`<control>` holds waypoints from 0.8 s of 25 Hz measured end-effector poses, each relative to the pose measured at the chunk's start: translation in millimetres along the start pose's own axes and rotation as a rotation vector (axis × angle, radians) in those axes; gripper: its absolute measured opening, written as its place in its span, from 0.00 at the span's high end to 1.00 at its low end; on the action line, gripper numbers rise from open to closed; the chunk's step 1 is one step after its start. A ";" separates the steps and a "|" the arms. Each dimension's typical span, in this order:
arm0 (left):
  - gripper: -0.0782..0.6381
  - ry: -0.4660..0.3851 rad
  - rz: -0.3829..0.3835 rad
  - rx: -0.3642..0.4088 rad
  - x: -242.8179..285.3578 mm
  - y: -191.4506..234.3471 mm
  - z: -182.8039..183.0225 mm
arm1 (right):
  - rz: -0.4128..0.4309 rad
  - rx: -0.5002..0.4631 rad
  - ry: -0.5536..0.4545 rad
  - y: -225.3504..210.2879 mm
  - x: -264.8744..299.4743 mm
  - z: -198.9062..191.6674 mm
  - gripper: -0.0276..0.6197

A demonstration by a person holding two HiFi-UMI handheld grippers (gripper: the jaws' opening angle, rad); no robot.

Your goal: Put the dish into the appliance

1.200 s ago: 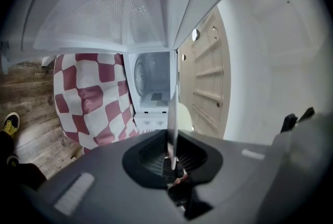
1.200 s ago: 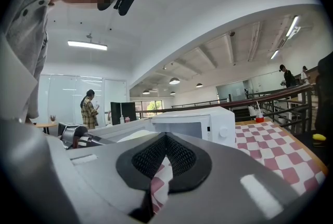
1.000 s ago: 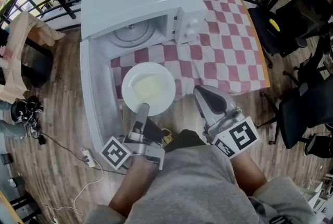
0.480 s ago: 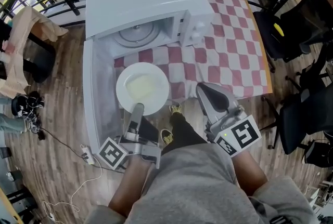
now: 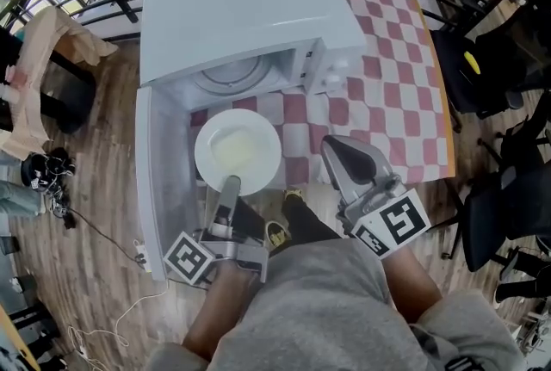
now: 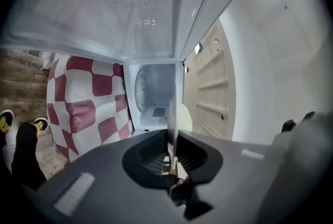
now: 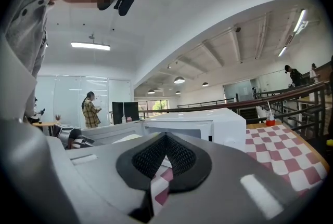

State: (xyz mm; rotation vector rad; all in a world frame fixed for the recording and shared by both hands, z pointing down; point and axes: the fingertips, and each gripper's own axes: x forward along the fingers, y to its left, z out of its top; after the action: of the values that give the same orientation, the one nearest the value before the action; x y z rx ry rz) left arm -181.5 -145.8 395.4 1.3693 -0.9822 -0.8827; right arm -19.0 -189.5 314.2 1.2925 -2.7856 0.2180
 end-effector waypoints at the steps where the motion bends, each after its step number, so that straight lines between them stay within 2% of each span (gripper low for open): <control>1: 0.84 0.003 0.003 -0.001 5.9 1.5 -0.7 | 0.002 0.002 0.004 -5.1 4.1 -1.3 0.96; 9: 0.84 0.001 0.029 -0.013 53.8 8.3 3.0 | 0.024 0.019 0.029 -40.6 39.4 -3.2 0.96; 20: 0.84 -0.047 0.078 0.021 101.9 24.3 29.3 | 0.086 0.039 0.048 -73.2 86.6 -7.0 0.96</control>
State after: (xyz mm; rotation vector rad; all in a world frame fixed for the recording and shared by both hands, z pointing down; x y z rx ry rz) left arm -173.2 -250.6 423.0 1.3236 -1.0764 -0.8513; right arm -19.0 -300.5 338.6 1.1607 -2.8123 0.3056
